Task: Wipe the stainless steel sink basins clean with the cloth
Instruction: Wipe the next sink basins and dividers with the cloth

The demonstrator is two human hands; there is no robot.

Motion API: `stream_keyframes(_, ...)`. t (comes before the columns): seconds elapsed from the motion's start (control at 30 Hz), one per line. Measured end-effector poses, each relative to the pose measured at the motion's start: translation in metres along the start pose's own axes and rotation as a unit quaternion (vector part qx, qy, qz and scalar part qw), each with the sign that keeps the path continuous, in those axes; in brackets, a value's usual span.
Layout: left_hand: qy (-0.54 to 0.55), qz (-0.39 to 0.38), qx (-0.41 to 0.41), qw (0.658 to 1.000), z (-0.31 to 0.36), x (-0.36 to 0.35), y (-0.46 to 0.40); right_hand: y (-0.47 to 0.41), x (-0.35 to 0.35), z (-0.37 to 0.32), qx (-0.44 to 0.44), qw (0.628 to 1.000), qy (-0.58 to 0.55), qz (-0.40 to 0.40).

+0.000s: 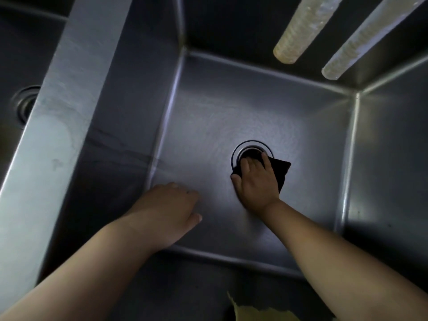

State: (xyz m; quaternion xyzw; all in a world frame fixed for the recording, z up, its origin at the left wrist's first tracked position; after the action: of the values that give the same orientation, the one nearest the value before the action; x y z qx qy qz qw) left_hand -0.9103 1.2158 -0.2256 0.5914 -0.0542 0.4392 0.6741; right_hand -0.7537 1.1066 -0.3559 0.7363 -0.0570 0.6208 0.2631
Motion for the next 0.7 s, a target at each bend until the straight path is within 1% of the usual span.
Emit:
stream_keyframes(0.1, -0.008, 0.010, 0.001, 1.000, 0.001, 0.000, 0.001, -0.001, 0.001, 0.001, -0.022, 0.999, -0.015, 0.033)
stream_keyframes(0.23, -0.008, 0.017, 0.006, 1.000, 0.000, -0.001, 0.002, 0.002, 0.002, 0.007, -0.048, 0.990, -0.087, 0.099)
stream_keyframes(0.33, -0.010, 0.016, 0.010, 1.000, 0.000, -0.002, 0.002, 0.010, 0.002, 0.013, -0.027, 0.974, -0.166, 0.151)
stream_keyframes(0.4, -0.014, 0.012, 0.010, 1.000, -0.001, -0.003, 0.001, 0.020, -0.002, 0.016, -0.005, 0.967, -0.184, 0.179)
stream_keyframes(0.47, -0.013, 0.002, 0.014, 1.000, -0.002, -0.005, 0.001, 0.029, -0.007, 0.019, 0.003, 0.969, -0.168, 0.183)
stream_keyframes(0.63, -0.004, -0.002, 0.008, 1.000, -0.002, -0.003, 0.001, 0.043, -0.006, 0.024, 0.034, 0.983, -0.095, 0.153)
stream_keyframes(0.7, -0.008, -0.004, 0.005, 1.000, -0.001, -0.003, 0.002, 0.043, -0.004, 0.026, 0.023, 0.989, -0.079, 0.119)
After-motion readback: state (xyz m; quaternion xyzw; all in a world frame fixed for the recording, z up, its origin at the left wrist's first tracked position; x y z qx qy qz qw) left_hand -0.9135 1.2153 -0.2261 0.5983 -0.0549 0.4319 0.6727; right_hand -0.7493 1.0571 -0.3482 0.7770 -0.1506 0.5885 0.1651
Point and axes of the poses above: each hand's wrist, its own y-axis away from the middle knuckle, its own x-axis out of the back of the hand, z = x × y, the point moved 4 cm from there along -y, towards the middle knuckle, and after that the axes turned 10 degrees about -z, right-handed, at the moved point
